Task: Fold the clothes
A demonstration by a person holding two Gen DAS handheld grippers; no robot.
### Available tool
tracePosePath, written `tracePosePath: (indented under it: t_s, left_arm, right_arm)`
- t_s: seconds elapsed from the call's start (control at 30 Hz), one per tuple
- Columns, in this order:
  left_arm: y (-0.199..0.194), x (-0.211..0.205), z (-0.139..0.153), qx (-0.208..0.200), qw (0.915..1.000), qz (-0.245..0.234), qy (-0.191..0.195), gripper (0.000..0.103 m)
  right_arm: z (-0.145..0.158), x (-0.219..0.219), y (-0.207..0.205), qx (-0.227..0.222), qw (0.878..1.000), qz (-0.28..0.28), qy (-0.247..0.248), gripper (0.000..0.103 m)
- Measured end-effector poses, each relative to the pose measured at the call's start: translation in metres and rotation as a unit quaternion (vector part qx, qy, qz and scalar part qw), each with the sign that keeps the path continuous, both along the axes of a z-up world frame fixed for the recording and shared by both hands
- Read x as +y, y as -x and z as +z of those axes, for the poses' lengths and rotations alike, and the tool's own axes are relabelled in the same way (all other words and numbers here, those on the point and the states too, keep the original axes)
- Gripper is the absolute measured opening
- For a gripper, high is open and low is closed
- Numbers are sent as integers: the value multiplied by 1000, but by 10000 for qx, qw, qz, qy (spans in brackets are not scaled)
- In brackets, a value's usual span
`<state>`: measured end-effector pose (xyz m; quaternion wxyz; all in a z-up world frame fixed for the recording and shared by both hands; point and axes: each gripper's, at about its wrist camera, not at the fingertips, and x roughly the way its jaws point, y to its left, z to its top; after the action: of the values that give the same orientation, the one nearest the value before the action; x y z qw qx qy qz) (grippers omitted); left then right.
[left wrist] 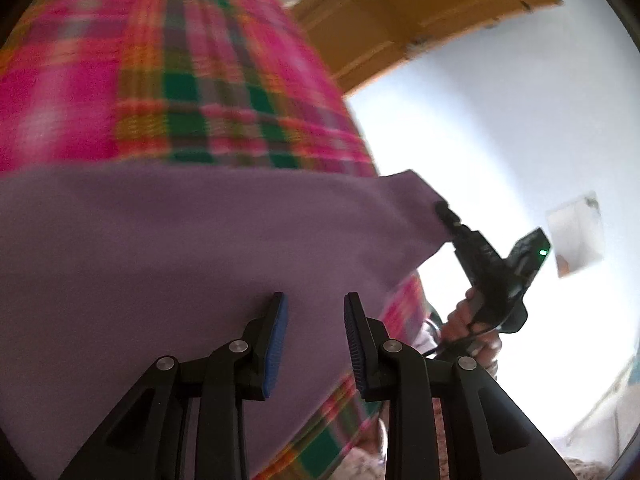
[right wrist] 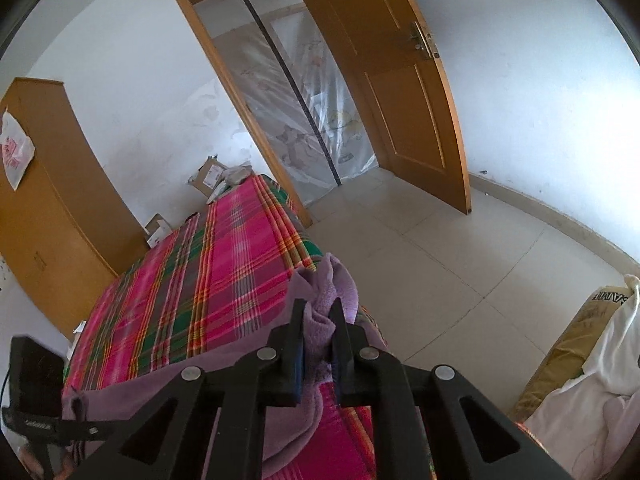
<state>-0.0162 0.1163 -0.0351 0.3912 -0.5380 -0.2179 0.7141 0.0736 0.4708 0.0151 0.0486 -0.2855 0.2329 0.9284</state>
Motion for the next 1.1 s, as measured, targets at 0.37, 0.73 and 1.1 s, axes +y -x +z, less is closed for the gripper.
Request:
tracePosePath:
  t_s: [0.37,0.73,1.1]
  left_arm:
    - [56,104,-14,-549,9947,-787,-359,30]
    - [96,125,-30,-988,9913,-252,-830,30]
    - [73,122,-22,-964,9892,-367,-1041,30]
  right_arm:
    - [13,-1,-4,-7,10000,-8,-51,11]
    - [12,-9,-7,-71,9999,5,-156,10]
    - [14,-12,-6,7,9999,-71,-81,10]
